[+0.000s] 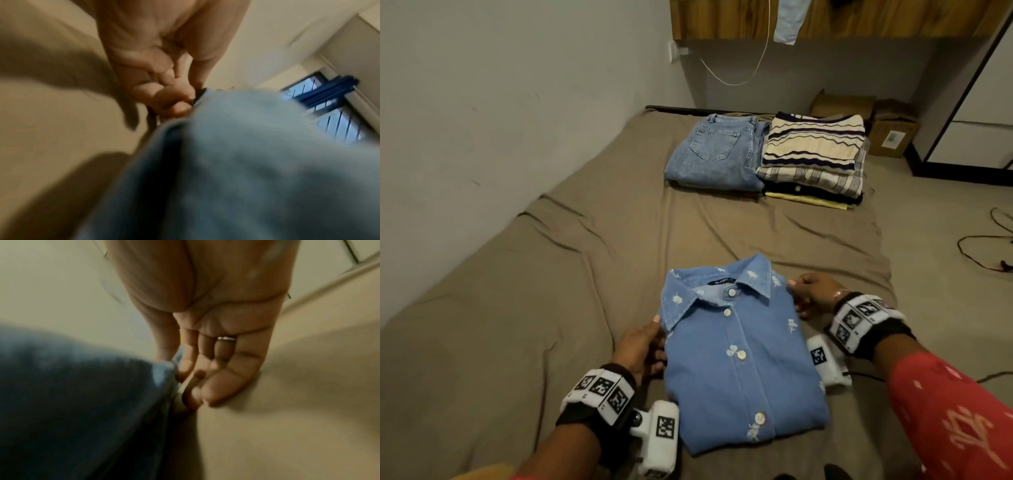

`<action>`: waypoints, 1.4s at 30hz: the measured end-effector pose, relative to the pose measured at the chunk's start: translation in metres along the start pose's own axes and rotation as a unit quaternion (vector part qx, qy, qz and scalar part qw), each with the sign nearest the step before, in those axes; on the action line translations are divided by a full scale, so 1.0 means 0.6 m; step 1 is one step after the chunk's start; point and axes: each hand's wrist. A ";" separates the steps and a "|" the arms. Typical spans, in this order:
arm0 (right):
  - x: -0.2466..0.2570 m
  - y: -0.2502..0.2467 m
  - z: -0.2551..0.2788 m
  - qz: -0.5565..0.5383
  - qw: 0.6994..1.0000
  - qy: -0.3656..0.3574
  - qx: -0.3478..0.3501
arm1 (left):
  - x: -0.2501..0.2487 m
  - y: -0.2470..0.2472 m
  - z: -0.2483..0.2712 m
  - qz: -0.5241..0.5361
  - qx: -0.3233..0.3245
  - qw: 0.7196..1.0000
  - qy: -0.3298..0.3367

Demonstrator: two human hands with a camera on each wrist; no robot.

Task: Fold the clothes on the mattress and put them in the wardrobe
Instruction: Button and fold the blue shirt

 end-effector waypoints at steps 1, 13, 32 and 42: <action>0.001 -0.013 0.022 -0.014 1.000 0.005 0.013 | 0.005 -0.004 0.013 -0.014 0.004 1.000 -0.006; -0.084 -0.012 0.246 -0.003 0.994 -0.018 0.106 | 0.085 0.006 0.155 0.045 0.028 0.998 0.033; -0.127 -0.013 0.254 0.103 0.993 -0.043 0.032 | 0.134 0.007 0.167 -0.051 0.029 0.998 0.014; -0.091 -0.016 0.247 -0.166 0.984 0.032 0.049 | 0.132 -0.002 0.155 -0.078 0.029 0.997 -0.005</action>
Point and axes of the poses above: each hand's wrist, its own z-axis away from the middle knuckle, its own y-axis out of the palm, x = y × z, and after that the axes turned 7 degrees about -y, right-handed
